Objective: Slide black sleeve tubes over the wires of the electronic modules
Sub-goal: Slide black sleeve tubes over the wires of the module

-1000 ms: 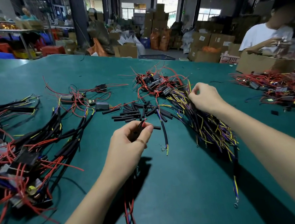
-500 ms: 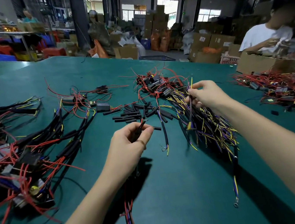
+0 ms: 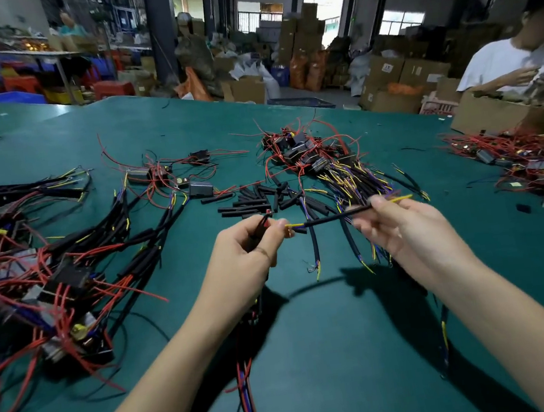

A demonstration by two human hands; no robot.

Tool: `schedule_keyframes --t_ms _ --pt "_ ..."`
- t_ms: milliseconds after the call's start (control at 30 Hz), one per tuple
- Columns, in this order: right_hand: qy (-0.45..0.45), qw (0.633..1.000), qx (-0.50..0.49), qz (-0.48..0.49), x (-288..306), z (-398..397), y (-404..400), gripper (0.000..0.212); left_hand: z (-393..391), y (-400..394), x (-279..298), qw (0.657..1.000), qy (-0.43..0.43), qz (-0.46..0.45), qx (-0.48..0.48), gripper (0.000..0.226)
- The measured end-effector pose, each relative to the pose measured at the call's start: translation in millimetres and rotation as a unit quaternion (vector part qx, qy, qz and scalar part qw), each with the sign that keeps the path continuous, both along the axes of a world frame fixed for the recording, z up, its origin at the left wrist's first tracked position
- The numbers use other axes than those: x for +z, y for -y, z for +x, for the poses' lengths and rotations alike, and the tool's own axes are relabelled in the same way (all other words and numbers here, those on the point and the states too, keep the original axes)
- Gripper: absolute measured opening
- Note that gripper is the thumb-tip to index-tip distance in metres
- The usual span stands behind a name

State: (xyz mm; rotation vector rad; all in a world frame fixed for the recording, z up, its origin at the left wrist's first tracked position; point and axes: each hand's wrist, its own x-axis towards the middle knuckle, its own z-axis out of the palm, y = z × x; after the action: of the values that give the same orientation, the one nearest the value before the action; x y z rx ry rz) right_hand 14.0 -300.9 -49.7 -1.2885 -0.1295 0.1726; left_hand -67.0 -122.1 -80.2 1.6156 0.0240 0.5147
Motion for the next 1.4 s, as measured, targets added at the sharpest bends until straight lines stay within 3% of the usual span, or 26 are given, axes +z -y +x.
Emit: schedule_keyframes --t_ms 67,133,267,333,400,467,600,733,933,1200,1400 --pt "-0.006 0.980 0.028 -0.199 -1 -8 12 0.030 0 0 0 1.000 0.005 0.007 -0.002 0.026" --pt "0.034 0.936 0.046 -0.347 -2 -18 19 0.039 0 0 0 0.999 0.009 0.032 -0.016 0.026" --pt "0.314 0.873 -0.004 -0.374 7 -33 3 0.021 -3 2 1 0.995 0.021 0.072 -0.065 0.020" --pt "0.351 0.848 0.070 -0.391 9 -33 -11 0.014 -5 2 1 0.993 0.032 0.079 -0.084 0.018" --pt "0.295 0.863 0.162 -0.378 7 -32 -20 0.017 -7 2 2 0.991 0.042 0.090 -0.093 0.017" --pt "0.263 0.881 0.192 -0.344 5 -29 -21 0.017 -8 1 2 0.990 0.046 0.100 -0.091 0.018" --pt "0.259 0.897 0.155 -0.323 -3 -25 -17 0.005 -6 4 0 0.990 0.033 0.113 -0.074 0.020" --pt "0.315 0.879 0.071 -0.350 -12 -30 -20 0.006 -3 4 -2 0.993 0.018 0.103 -0.056 0.021" --pt "0.222 0.927 0.137 -0.271 -12 -29 -16 0.013 -6 1 0 0.991 0.015 0.114 -0.066 0.024" --pt "0.313 0.875 0.115 -0.351 -10 -31 -17 0.008 -5 3 -3 0.988 0.018 0.141 -0.053 0.021" --pt "0.273 0.926 0.093 -0.243 -19 -36 -18 0.010 -6 0 -3 0.996 0.041 0.056 -0.062 0.011"
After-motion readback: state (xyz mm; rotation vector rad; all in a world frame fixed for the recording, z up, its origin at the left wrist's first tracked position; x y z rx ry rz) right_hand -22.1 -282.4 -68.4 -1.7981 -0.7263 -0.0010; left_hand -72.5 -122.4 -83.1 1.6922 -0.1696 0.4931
